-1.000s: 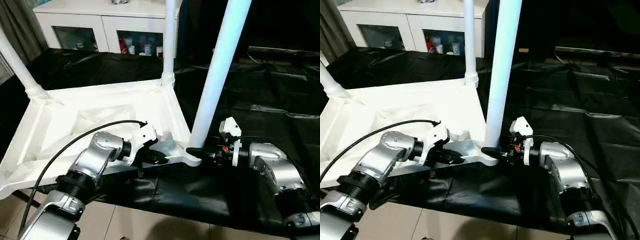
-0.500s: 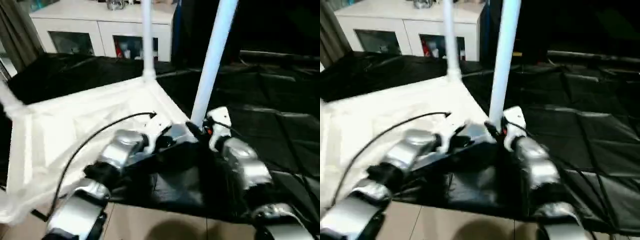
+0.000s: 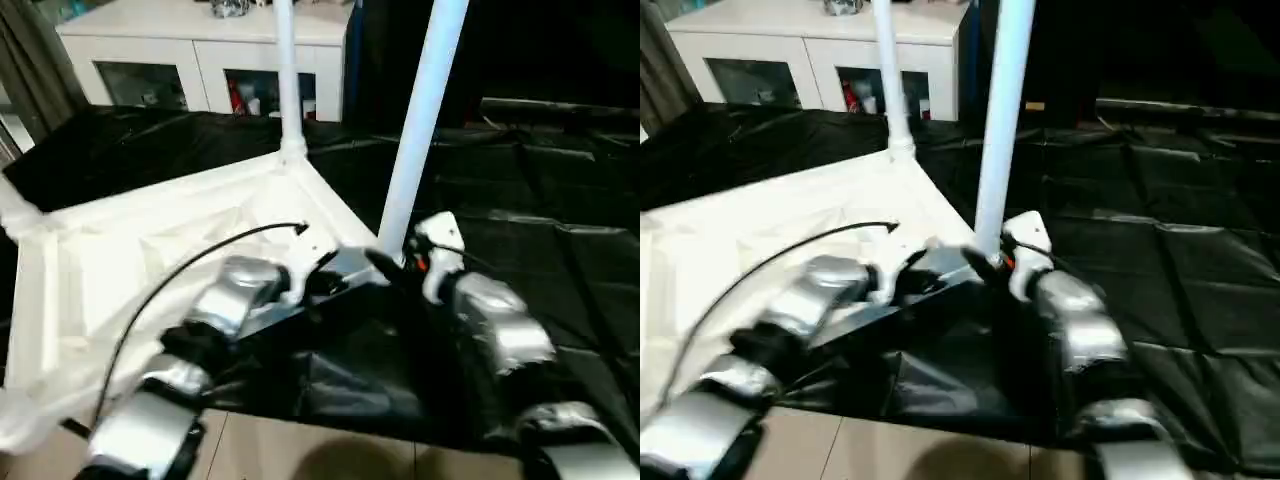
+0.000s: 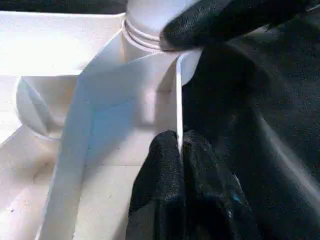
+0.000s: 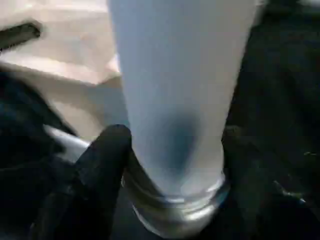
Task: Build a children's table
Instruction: Rotate leg to tighten
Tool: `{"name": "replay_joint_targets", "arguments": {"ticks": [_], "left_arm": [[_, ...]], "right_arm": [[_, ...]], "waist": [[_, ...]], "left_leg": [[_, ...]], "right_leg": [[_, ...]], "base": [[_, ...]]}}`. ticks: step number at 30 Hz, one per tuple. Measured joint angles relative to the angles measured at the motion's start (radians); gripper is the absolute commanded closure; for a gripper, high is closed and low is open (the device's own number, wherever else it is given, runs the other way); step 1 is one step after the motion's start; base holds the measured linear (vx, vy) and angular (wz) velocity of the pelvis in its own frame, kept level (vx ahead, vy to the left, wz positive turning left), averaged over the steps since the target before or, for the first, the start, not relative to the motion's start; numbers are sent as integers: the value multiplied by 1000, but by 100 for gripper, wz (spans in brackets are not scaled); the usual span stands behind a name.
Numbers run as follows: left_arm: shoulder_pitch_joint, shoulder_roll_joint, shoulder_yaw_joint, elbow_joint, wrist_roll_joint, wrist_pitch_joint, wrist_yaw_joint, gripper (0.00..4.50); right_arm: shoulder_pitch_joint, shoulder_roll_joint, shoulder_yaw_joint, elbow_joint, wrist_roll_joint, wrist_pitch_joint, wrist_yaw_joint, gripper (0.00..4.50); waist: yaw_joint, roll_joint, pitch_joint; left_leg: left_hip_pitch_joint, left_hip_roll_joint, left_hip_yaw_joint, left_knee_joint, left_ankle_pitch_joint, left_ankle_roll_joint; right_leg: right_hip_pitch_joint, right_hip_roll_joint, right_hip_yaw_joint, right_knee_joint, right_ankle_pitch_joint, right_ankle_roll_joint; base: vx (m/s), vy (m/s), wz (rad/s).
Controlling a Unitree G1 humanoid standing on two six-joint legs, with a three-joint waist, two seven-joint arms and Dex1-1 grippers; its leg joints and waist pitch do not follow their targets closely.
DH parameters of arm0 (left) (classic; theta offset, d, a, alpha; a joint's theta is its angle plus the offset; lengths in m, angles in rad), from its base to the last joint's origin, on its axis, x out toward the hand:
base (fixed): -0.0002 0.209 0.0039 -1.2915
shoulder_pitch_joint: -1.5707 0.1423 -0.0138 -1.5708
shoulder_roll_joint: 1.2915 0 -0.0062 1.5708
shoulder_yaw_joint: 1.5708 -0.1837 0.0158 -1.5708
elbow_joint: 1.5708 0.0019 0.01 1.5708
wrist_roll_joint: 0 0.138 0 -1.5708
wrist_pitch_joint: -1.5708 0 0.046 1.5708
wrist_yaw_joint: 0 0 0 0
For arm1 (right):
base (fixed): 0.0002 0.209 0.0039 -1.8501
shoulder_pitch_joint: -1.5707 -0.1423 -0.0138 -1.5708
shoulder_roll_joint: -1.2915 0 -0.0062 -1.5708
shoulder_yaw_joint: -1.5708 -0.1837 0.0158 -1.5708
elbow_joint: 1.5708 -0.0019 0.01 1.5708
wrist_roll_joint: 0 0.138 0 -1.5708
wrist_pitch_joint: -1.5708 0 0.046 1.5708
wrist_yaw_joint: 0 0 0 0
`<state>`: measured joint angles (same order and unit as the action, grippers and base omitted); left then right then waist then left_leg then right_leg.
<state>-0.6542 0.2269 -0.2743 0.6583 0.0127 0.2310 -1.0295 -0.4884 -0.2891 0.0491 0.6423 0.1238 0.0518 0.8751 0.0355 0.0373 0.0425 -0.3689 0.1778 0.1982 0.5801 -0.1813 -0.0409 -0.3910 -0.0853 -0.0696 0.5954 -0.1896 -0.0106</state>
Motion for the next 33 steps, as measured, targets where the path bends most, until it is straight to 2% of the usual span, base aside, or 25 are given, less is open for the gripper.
{"name": "replay_joint_targets", "arguments": {"ticks": [6,11,14,21,25,29,33], "left_arm": [[22,37,-23,-60,-18,8,-98,450],[55,63,-28,-109,-20,17,-162,450],[62,68,-29,-127,-23,29,-166,450],[67,69,-33,-137,-26,32,-162,450],[54,35,-22,-105,-5,25,-75,450],[-15,-53,10,22,23,20,111,450],[-71,-127,23,114,34,19,250,450]], "right_arm": [[22,-60,9,-48,43,38,161,137],[26,-91,37,-54,62,47,265,152],[36,-91,37,-70,67,57,274,178],[48,-88,34,-84,79,77,284,188],[46,-42,8,-47,64,40,149,188],[-6,57,-43,38,31,12,-151,188],[-43,135,-74,81,10,11,-390,188]], "waist": [[13,0,0],[20,-1,0],[19,-2,1],[21,-2,1],[18,-2,0],[5,-3,1],[2,-3,0]], "left_leg": [[-14,2,1,8,1,9],[-14,2,1,11,0,8],[-14,2,2,12,-2,4],[-14,1,2,12,1,9],[-12,1,2,12,-2,4],[-7,-2,2,12,-2,4],[-7,-6,2,12,-2,4]], "right_leg": [[-12,0,-1,4,0,0],[-12,-1,0,5,1,-2],[-12,-1,0,5,1,-2],[-12,-1,0,5,1,-2],[-10,-2,0,6,2,-3],[-7,-4,1,6,1,0],[-5,-7,3,4,1,1]], "base": [[0,0,0],[0,0,0],[0,0,0],[0,0,0],[0,0,0],[0,0,0],[0,0,0]]}}
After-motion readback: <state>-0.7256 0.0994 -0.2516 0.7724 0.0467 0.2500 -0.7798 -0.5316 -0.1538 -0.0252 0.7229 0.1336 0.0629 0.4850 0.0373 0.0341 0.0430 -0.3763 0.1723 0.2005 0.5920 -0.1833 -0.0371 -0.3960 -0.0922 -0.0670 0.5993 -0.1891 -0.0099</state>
